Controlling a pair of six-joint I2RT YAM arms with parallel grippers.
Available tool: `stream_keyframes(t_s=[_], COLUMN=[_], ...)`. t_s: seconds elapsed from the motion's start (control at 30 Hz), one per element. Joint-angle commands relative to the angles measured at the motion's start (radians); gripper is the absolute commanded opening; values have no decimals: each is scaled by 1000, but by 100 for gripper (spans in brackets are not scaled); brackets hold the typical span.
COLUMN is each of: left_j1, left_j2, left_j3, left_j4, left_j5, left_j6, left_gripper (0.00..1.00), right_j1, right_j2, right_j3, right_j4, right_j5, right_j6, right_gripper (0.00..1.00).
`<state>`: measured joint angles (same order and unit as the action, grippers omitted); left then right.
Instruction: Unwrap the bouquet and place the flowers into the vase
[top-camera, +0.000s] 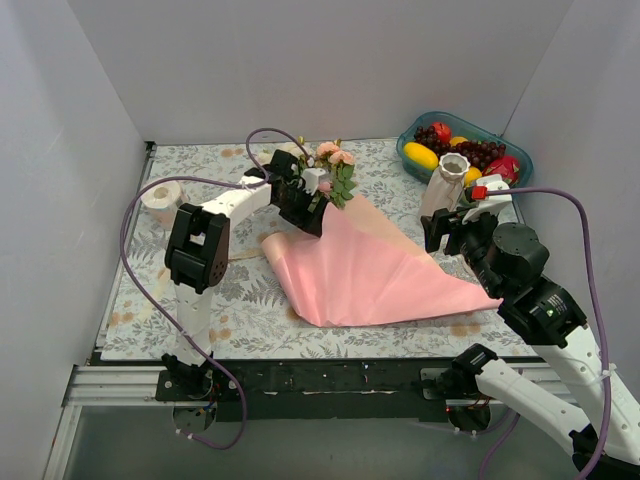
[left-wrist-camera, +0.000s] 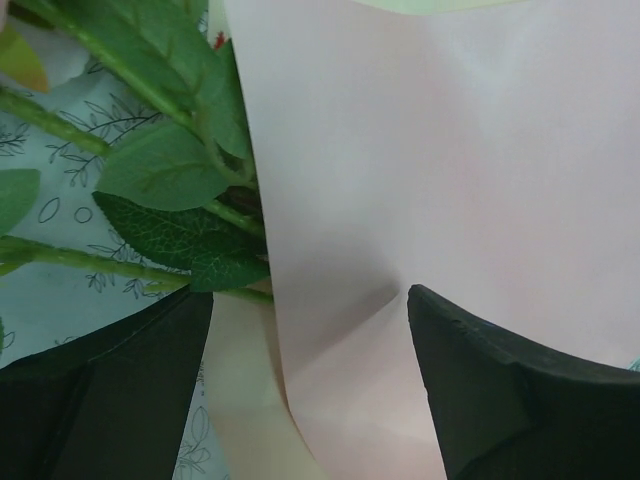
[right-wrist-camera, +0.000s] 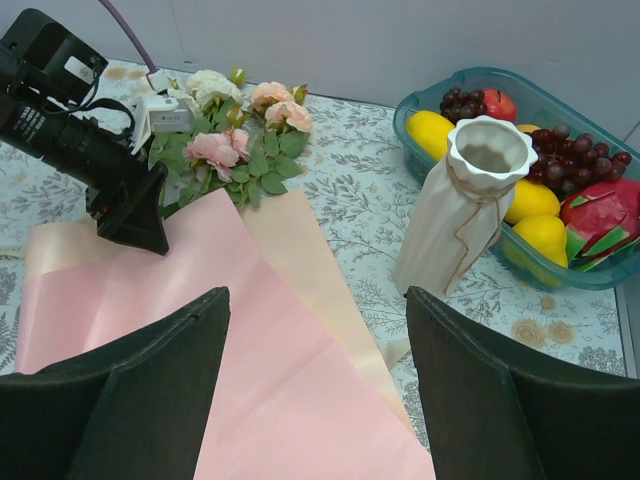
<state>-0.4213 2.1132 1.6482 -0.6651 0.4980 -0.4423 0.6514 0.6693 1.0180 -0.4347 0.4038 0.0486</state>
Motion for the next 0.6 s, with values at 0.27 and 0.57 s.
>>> stream_keyframes(t_s=[0.27,0.57], left_j1=[18,18], left_j2=[-71,-47], left_j3=[16,59], left_j4=[-74,-128], left_j5=[149,201], left_j6=[59,90], left_gripper=[66,52], right_j1=[5,5], right_j2=[-7,-7], right_j3=[-7,-4], right_j4=[53,56], right_j5=[-3,0], right_j6=[8,10], right_gripper=[79,78])
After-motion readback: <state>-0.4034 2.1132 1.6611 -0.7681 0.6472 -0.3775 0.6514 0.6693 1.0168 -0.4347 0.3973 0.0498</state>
